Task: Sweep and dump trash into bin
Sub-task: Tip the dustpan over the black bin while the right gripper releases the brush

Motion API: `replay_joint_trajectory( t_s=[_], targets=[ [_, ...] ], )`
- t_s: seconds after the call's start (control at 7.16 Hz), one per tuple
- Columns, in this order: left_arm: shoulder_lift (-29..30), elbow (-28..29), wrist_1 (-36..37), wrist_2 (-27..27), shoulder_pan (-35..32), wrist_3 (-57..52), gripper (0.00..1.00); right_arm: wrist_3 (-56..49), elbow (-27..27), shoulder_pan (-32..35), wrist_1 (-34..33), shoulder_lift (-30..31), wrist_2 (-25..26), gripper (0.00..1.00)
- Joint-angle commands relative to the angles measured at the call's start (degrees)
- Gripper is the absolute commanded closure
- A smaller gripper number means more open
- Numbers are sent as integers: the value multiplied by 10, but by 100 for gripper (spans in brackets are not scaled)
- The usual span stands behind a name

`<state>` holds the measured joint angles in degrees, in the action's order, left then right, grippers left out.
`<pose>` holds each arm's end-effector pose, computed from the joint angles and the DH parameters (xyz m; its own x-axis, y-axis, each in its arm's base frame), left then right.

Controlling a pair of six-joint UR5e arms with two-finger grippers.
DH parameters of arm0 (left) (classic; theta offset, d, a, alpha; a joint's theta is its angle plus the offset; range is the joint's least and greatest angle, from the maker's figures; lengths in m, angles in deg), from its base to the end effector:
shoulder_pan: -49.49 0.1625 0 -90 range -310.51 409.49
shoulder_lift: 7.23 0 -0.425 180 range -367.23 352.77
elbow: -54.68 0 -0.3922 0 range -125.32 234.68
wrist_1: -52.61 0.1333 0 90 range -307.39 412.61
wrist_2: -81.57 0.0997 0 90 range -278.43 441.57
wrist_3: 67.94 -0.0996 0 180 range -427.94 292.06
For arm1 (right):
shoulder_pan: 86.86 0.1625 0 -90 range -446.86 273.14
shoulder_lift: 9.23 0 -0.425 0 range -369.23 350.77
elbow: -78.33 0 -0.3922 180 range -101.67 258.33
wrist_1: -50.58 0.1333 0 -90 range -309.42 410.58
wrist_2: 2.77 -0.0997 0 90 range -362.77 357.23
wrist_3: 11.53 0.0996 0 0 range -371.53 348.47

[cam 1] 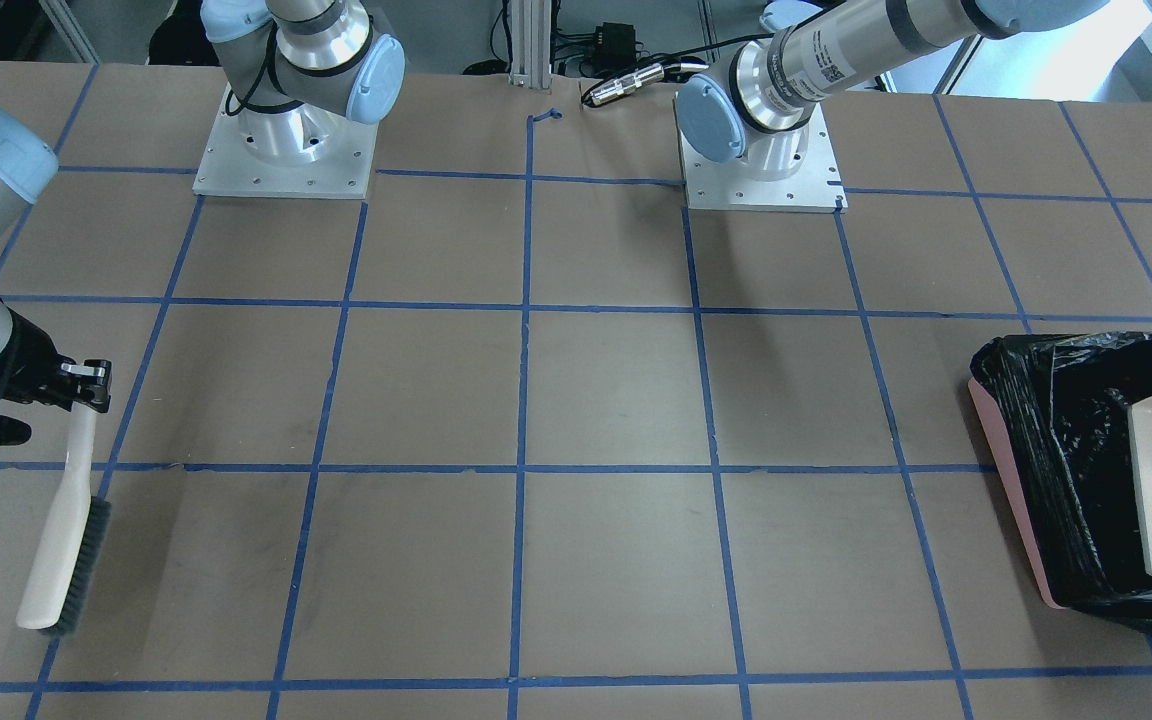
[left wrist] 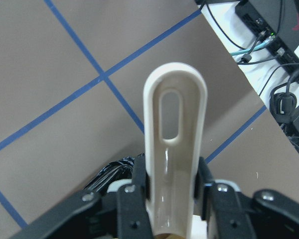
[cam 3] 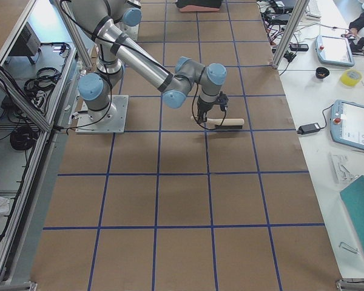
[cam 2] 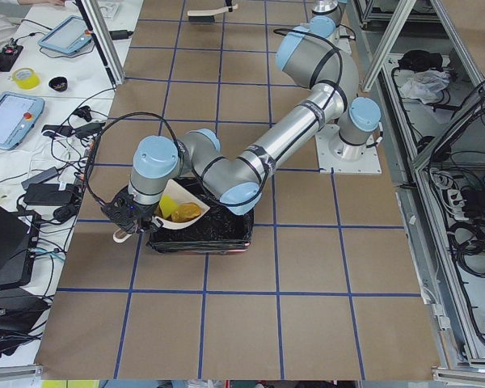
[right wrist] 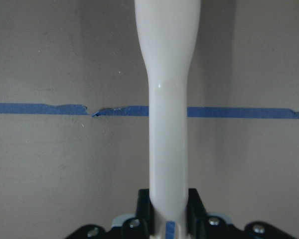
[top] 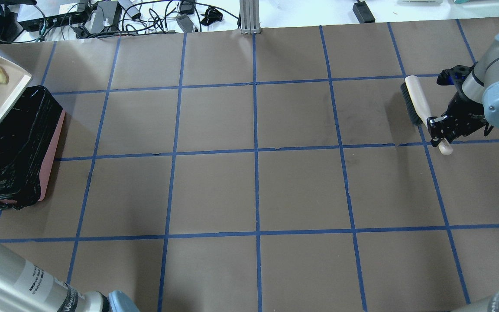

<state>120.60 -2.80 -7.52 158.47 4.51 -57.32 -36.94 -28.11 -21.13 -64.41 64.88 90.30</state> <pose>0.4431 -0.6631 0.4151 -0.6236 -0.7302 0.2792 -0.7715 0.5172 -0.3705 -0.1028 -0.5393 0.2501 -0.9997 -0.0229 -0.0068 -0.0236 0.9901 0.1382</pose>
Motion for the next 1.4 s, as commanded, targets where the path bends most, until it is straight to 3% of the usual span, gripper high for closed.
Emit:
replay_joint_trajectory(
  t_s=[0.0,0.14,0.42,0.56,0.84,0.98,1.12,1.26],
  targets=[
    [-23,-76,134,-78,0,-64,100,4,-2,0,-3,-2,2,21],
    [-43,-129,208,-103,1,-91,100,5,0,0,5,0,25,0],
    [-90,-176,219,-119,1,-107,100,5,22,2,12,9,40,0],
    [-111,-191,211,-126,2,-110,100,5,49,4,48,32,35,0],
    [-150,-258,219,-141,18,-176,100,15,174,12,198,68,29,0],
    [-165,-268,218,-157,25,-180,100,29,255,25,282,80,29,0],
    [-173,-267,226,-161,24,-250,100,62,319,44,354,82,13,0],
    [-178,-270,229,-191,27,-280,100,169,349,87,371,83,-14,0]
  ],
)
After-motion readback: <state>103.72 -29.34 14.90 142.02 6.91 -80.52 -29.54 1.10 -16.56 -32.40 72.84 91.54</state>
